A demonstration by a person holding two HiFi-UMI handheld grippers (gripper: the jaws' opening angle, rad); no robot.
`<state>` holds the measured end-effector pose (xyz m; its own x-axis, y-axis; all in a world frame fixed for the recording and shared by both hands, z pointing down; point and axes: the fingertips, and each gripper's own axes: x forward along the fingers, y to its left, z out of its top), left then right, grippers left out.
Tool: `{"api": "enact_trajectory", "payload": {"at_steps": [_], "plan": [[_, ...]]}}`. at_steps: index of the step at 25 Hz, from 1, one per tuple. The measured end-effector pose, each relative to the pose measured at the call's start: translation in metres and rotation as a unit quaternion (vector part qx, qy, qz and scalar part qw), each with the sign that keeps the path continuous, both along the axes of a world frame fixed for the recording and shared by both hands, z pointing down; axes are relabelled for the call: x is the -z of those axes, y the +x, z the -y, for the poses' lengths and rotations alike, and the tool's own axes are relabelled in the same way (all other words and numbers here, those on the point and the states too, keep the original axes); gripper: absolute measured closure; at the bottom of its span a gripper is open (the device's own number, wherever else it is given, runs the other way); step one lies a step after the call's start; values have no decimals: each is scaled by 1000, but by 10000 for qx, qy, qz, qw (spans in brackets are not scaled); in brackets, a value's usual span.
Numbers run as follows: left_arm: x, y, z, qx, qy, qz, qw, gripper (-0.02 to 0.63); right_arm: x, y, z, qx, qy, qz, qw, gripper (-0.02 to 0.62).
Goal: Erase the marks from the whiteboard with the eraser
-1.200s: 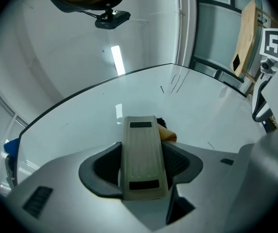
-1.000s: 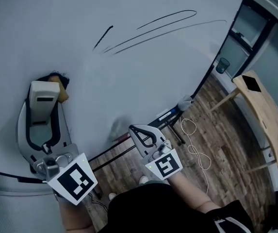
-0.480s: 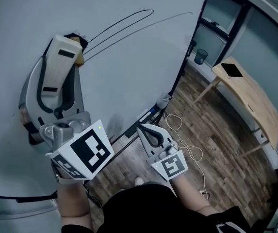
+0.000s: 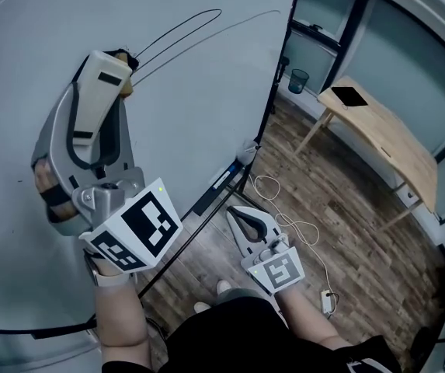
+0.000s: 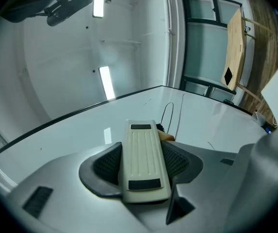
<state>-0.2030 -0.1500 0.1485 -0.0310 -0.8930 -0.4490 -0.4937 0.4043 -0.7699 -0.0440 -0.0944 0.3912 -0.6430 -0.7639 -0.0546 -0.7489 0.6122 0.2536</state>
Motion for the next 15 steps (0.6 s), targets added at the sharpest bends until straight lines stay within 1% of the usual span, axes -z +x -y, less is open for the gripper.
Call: {"api": "enact_trajectory", "payload": {"at_steps": [2, 7, 12, 15], "plan": [[-7, -6, -7, -18, -35, 42, 10000, 341, -4, -9, -2, 89, -33, -39, 9999, 568], [-10, -5, -3, -54, -180, 35, 9998, 341, 6, -23, 18, 428, -129, -84, 9990, 568], [-34, -41, -36, 62, -157, -128, 9998, 341, 2, -73, 3, 922, -9, -148, 9956, 568], [-41, -49, -41, 106, -147, -181, 9997, 341, -1, -89, 5, 1158, 30, -153, 9931, 568]]}}
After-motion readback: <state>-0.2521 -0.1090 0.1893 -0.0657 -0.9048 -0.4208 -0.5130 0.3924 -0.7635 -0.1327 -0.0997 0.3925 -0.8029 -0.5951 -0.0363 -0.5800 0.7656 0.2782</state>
